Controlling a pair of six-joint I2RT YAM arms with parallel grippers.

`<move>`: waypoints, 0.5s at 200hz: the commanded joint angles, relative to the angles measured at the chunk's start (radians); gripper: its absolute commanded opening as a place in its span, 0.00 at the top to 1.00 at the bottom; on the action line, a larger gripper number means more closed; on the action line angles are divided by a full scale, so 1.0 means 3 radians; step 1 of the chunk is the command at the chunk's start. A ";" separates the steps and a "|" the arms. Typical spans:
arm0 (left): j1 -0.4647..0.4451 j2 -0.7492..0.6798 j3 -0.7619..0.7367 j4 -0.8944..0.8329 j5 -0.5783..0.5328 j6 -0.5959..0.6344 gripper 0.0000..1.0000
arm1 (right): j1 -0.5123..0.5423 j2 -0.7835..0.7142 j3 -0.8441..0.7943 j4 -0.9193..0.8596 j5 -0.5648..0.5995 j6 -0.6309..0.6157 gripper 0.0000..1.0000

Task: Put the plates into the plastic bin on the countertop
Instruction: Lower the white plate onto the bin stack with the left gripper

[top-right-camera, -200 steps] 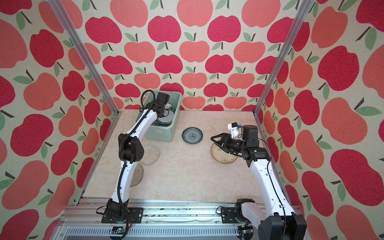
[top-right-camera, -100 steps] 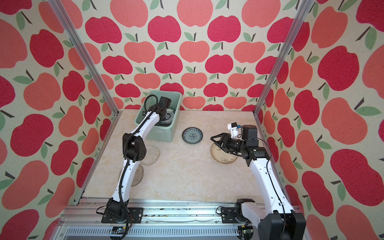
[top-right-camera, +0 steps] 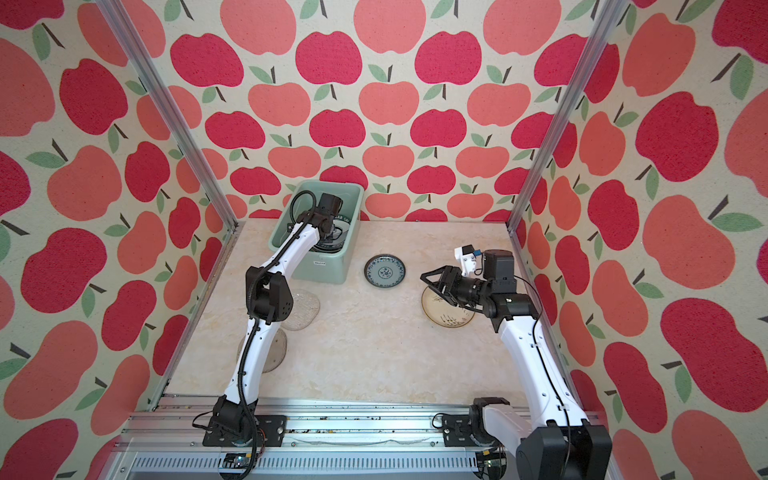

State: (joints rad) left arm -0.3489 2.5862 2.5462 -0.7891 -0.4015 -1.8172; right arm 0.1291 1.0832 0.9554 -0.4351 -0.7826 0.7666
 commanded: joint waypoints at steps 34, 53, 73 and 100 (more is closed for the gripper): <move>0.0027 -0.0034 0.0108 -0.0304 0.0254 -0.0022 0.22 | 0.0020 0.0030 0.0009 0.0108 -0.0034 -0.0015 0.46; 0.0047 -0.0031 0.0109 -0.0288 0.0372 0.0042 0.07 | 0.0020 0.0035 0.0006 0.0120 -0.0035 -0.0007 0.46; 0.0095 0.0002 0.0128 -0.0296 0.0579 0.0104 0.00 | 0.0020 0.0041 0.0005 0.0135 -0.0035 -0.0002 0.46; 0.0112 -0.0010 0.0173 -0.0331 0.0648 0.0228 0.01 | 0.0022 0.0040 -0.0029 0.0183 -0.0039 0.0035 0.46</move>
State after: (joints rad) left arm -0.3294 2.5862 2.5534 -0.8505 -0.2497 -1.7969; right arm 0.1291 1.0897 0.9550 -0.4107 -0.7830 0.7673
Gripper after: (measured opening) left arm 0.993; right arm 0.538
